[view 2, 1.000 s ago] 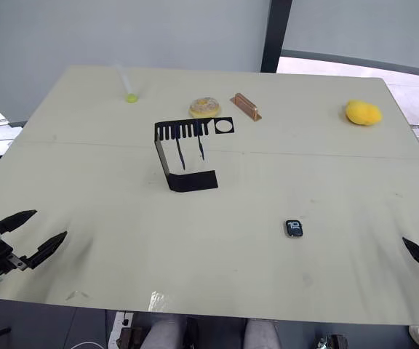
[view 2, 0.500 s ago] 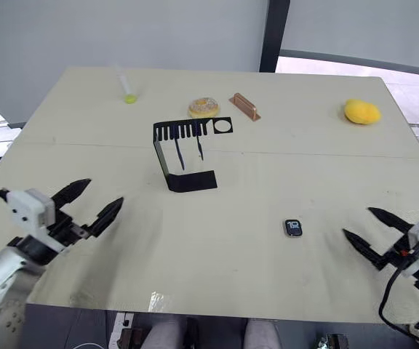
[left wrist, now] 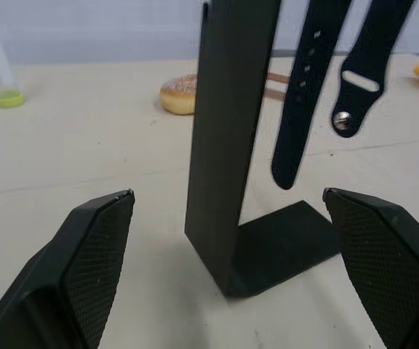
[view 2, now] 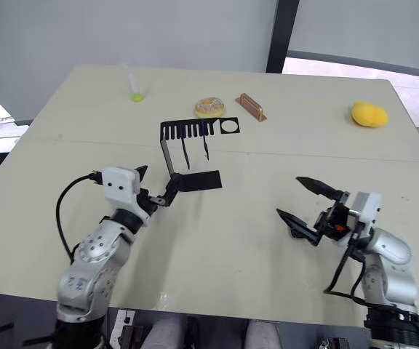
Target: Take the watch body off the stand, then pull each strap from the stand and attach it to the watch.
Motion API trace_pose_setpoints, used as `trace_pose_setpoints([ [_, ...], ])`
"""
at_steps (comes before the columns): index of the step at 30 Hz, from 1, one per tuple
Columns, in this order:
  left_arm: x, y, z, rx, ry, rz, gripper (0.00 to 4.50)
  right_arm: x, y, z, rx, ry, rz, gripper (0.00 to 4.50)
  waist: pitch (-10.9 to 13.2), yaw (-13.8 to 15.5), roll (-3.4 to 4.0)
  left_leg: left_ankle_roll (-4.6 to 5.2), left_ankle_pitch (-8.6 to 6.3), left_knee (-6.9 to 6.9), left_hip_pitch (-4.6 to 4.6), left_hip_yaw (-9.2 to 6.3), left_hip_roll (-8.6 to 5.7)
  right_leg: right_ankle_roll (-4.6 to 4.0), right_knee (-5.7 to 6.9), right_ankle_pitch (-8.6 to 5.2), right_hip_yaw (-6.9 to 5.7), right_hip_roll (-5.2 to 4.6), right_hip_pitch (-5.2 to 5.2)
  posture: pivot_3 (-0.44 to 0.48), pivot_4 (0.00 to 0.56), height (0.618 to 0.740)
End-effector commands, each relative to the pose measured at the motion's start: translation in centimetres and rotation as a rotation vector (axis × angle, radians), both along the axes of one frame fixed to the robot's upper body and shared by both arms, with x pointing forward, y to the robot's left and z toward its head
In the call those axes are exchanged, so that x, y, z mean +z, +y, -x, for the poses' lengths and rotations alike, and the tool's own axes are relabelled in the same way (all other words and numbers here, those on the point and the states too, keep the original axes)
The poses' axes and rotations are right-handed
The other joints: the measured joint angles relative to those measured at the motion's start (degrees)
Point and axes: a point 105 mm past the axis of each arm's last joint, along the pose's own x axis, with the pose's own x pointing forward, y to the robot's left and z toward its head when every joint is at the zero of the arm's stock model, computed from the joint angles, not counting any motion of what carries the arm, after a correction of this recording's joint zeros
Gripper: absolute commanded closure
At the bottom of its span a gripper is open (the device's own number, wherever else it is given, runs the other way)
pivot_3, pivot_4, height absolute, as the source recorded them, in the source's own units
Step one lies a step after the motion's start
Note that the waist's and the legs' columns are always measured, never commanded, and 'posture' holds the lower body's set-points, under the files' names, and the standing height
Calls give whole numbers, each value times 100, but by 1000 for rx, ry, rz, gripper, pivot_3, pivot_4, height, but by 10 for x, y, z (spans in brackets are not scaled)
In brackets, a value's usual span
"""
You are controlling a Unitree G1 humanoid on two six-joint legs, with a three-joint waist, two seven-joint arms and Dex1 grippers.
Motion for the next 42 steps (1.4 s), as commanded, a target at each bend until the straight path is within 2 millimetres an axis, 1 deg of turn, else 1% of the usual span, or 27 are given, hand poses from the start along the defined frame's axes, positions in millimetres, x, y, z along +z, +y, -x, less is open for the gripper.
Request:
trace_pose_setpoints([
  [1, 6, 1, -5, 37, -61, 1, 0, 10, 12, 0, 5, -48, -7, 40, 0, 1, 0, 0, 0, -2, 0, 0, -1, 0, 1, 0, 0, -1, -1, 0, 150, 740],
  [4, 3, 0, -9, 41, -66, -6, 0, 10, 16, 0, 7, -48, -8, 40, 0, 2, 0, 0, 0, -3, -3, 0, 0, 0, 0, 0, -4, 0, -2, 0, 150, 740],
  [7, 2, 0, -20, 69, -79, -45, 0, 10, 21, 0, 9, -50, -11, 40, 0, 15, 0, 1, 0, 2, -4, 0, -2, 1, 2, 1, -4, -1, -2, 0, 150, 740],
  [11, 9, 3, -31, 119, -112, -74, 0, 11, 22, 2, -3, -42, -10, 40, 0, 10, 0, 3, -1, 10, -6, -1, -1, 2, 4, 1, -6, -1, -2, 0, 150, 740],
  [14, 11, -3, -36, 98, -112, -62, 0, 11, 21, 6, -13, -31, -5, 40, 0, 11, -1, 4, -2, 5, -6, -1, -1, 2, 3, 1, -8, -1, -3, 0, 150, 740],
  [18, 12, -4, -39, 127, -112, -87, 0, 10, 24, 9, -14, -22, -3, 40, 1, 10, -2, 4, -2, 7, -6, 0, -2, 3, 4, 2, -9, -1, -3, 0, 150, 740],
  [23, 15, 0, -45, 160, -108, -63, 0, 11, 27, 8, -20, -12, -2, 40, 1, 6, -2, 4, -2, 7, -6, 0, 0, 3, 4, 2, -9, -1, -3, 0, 150, 740],
  [31, 13, 0, -46, 171, -100, -57, 0, 10, 28, 8, -27, -1, 1, 40, 1, 7, -2, 4, -2, 7, -6, 0, 0, 3, 3, 2, -9, -1, -3, 0, 150, 740],
  [34, 13, -1, -46, 168, -98, -53, 868, 10, 28, 7, -34, 3, 2, 0, 1, 7, -2, 4, -2, 7, -6, 0, -1, 3, 3, 2, -9, -2, -3, 0, 150, 740],
  [41, 16, -7, -46, 149, -107, -64, 4341, 6, 28, 5, -67, 15, -9, 0, 2, 4, -4, 4, -2, 6, -6, 0, 0, 3, 3, 2, -9, -1, -3, 0, 150, 740],
  [42, 16, -7, -46, 147, -108, -65, 4433, 6, 29, 4, -75, 15, -12, 0, 2, 4, -5, 4, -2, 6, -6, 0, 1, 3, 3, 2, -9, -1, -3, 0, 150, 740],
])
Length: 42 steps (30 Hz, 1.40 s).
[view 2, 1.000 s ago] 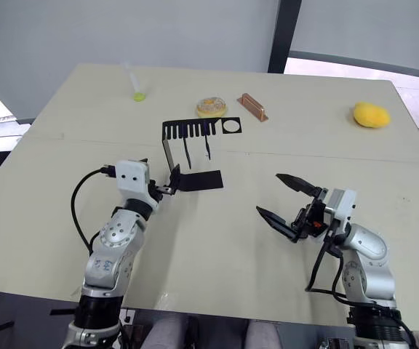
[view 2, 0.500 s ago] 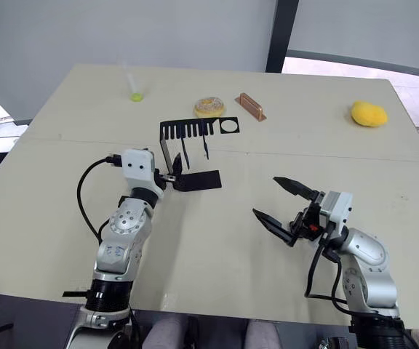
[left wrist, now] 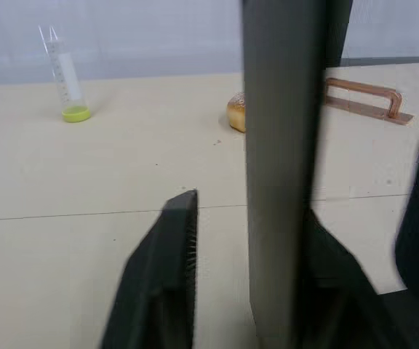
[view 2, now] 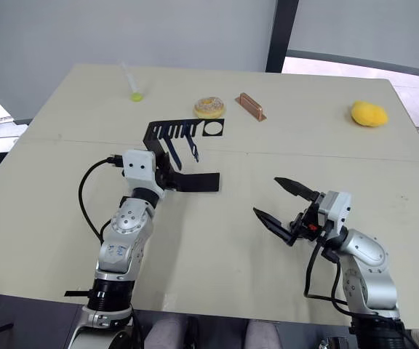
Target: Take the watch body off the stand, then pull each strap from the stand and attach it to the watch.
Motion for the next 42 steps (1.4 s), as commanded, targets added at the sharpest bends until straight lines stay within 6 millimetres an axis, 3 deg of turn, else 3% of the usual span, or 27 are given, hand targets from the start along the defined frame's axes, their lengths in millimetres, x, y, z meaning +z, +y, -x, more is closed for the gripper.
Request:
trace_pose_setpoints([
  [1, 13, 0, 0, 10, -45, -22, 4433, 10, 5, 1, -18, -47, -13, 0, 0, -8, -1, 0, 0, 1, 1, 0, -1, 0, 0, 0, 0, 0, 1, 0, 150, 740],
  [10, 18, -7, -3, -3, -69, -37, 4433, 14, 26, -11, -125, -1, -63, 0, 0, -6, 0, 0, 0, -1, 0, 2, 0, 0, 2, 0, 1, -1, -4, 0, 150, 740],
  [21, 22, -29, -13, -12, -96, 3, 4433, 34, 87, -31, -238, 107, -131, 0, 0, 1, 0, -1, 0, 4, -17, -3, -2, 0, 3, 0, -5, -1, -16, 0, 150, 740],
  [25, 15, -37, -9, -48, -71, 16, 4433, 44, 107, -57, -341, 126, -178, 0, 0, -17, 0, 0, 0, 17, -30, -10, -2, 1, 4, 1, -10, -1, -19, 0, 150, 740],
  [31, 14, -39, -10, -50, -68, 11, 4433, 53, 115, -78, -422, 103, -196, 0, -1, -14, 0, 3, -2, 32, -47, -28, -4, 3, 5, 2, -20, -2, -20, 0, 150, 740],
  [42, 14, -36, -10, -37, -66, 8, 4433, 64, 120, -84, -425, 64, -229, 0, -2, -41, 1, 5, -2, 59, -91, -62, -5, 7, 5, 4, -53, -1, -30, 0, 150, 740],
])
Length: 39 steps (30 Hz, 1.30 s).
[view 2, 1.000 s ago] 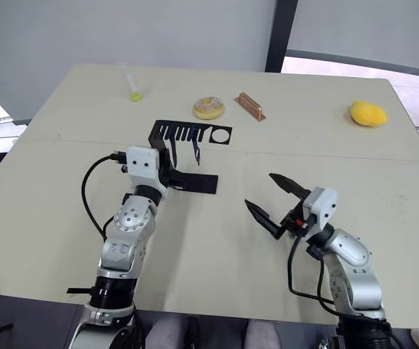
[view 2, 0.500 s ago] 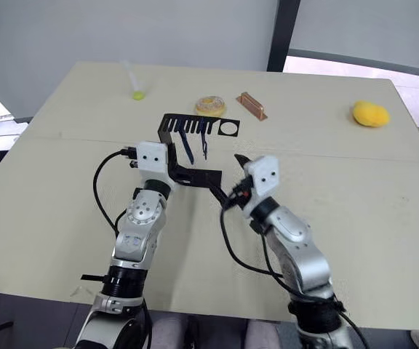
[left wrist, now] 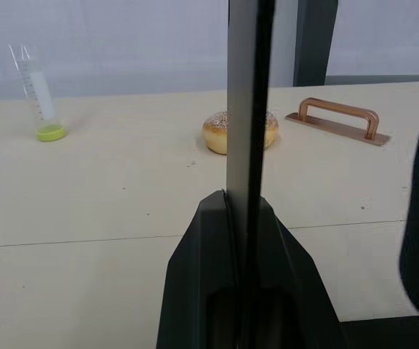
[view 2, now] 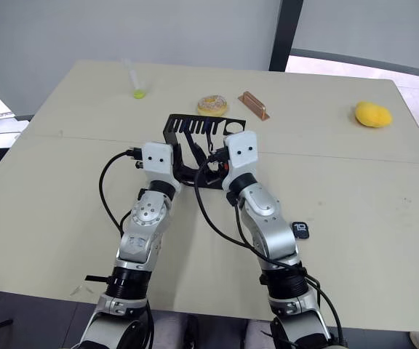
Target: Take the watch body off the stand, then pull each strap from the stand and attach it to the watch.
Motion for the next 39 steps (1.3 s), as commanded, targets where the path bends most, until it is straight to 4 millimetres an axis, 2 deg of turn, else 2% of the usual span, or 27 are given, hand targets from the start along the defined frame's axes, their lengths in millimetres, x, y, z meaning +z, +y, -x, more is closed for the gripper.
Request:
trace_pose_setpoints([
  [1, 8, -3, 3, -7, -31, 6, 4481, 16, -3, 3, -19, -68, -29, 268, 0, -3, 0, 0, 0, 0, 0, -1, 0, 0, 0, 0, -1, 0, 0, 0, 150, 740],
  [4, 8, -3, 3, -7, -29, 5, 4500, 16, -2, 3, -14, -71, -36, 1357, 0, -8, 0, 0, 0, 0, 0, -1, 0, 0, 0, 0, -2, 1, 0, 0, 150, 740],
  [9, 8, -3, 3, -10, -27, 1, 4500, 15, 3, 6, 4, -72, -38, 3734, 0, -15, 0, 0, 0, 0, -1, -2, 1, 0, 0, 0, -3, 1, 0, 0, 150, 740],
  [10, 8, -3, 3, -11, -27, -1, 4500, 15, 4, 6, 8, -70, -41, 4331, 0, -16, 0, 0, 0, 0, -1, -2, 1, 0, 0, 0, -2, 0, 0, 0, 150, 740],
  [17, 9, -4, 3, -15, -29, -5, 4500, 20, 8, 12, 42, -88, -45, 4426, 0, -17, 0, 0, 0, 0, -2, -5, 1, 0, 0, 0, -4, 0, 1, 0, 150, 740],
  [29, 8, -3, 3, -14, -21, -17, 4500, 36, 14, 25, 60, -257, 65, 4426, 0, -18, 0, 0, 0, 0, -2, -7, 1, 0, -2, 0, -6, 0, 2, 0, 150, 740],
  [39, 8, -2, 1, -10, -17, -23, 4500, 21, 4, 40, 107, -262, 134, 4426, 0, -6, 0, 0, 0, 0, -3, -12, 0, 0, -5, 0, -10, 0, 5, 0, 150, 740],
])
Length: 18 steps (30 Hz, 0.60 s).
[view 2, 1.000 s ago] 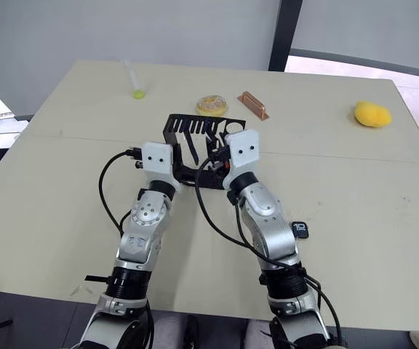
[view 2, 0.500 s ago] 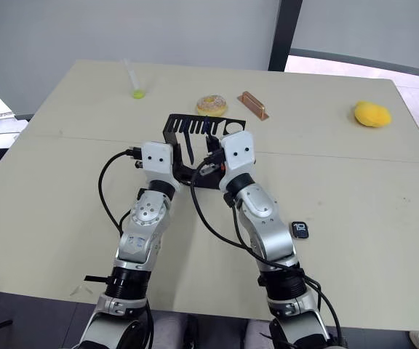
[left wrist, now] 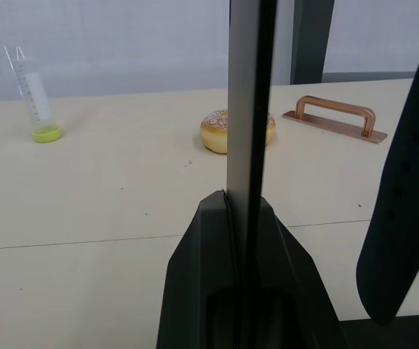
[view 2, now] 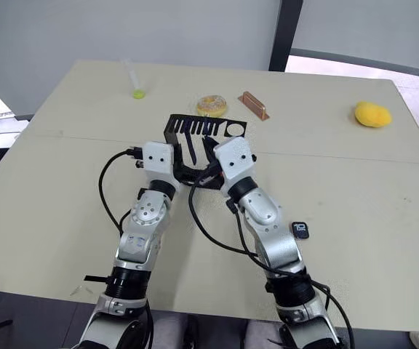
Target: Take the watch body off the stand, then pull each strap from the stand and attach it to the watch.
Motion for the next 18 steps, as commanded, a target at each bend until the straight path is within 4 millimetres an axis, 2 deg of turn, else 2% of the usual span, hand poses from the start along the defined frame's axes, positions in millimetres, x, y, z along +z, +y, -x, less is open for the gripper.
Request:
trace_pose_setpoints([
  [1, 7, -2, 1, -5, -23, -8, 4500, 12, -2, 19, 63, -70, -15, 4426, 0, -3, 0, 0, 0, 0, 0, 0, 0, 0, 0, 0, 0, 0, 1, 0, 150, 740],
  [6, 6, -2, 2, -11, -17, -11, 4500, -6, -15, 32, 95, -42, -1, 4426, 0, 0, 0, 0, 0, 0, 2, 0, 1, 0, -2, 0, -1, 1, 2, 0, 150, 740],
  [9, 6, -8, 6, -76, -18, 22, 3478, -17, -32, 42, 109, -18, 19, 4500, 0, 34, -1, 0, 0, -1, 1, -1, -1, 0, -4, 0, -2, 0, 3, 0, 150, 740],
  [11, 5, -7, 9, -92, -19, 5, 2559, -21, -38, 46, 122, 2, 25, 4500, 1, 32, -2, 1, -1, 0, 0, -2, -2, 0, -6, 0, -2, 0, 4, 0, 150, 740],
  [16, -2, 17, 23, -175, 16, -60, 85, -30, -71, 57, 171, 76, 58, 4500, 1, 0, -1, 0, 0, -3, 4, -1, 2, 1, -6, 0, -2, 3, 4, 0, 150, 740],
  [18, -2, 28, 31, -207, 23, -78, 24, -31, -80, 60, 196, 106, 72, 4500, 1, -29, -1, 0, -1, -4, 5, -1, 3, 0, -6, 0, -1, 3, 4, 0, 150, 740],
])
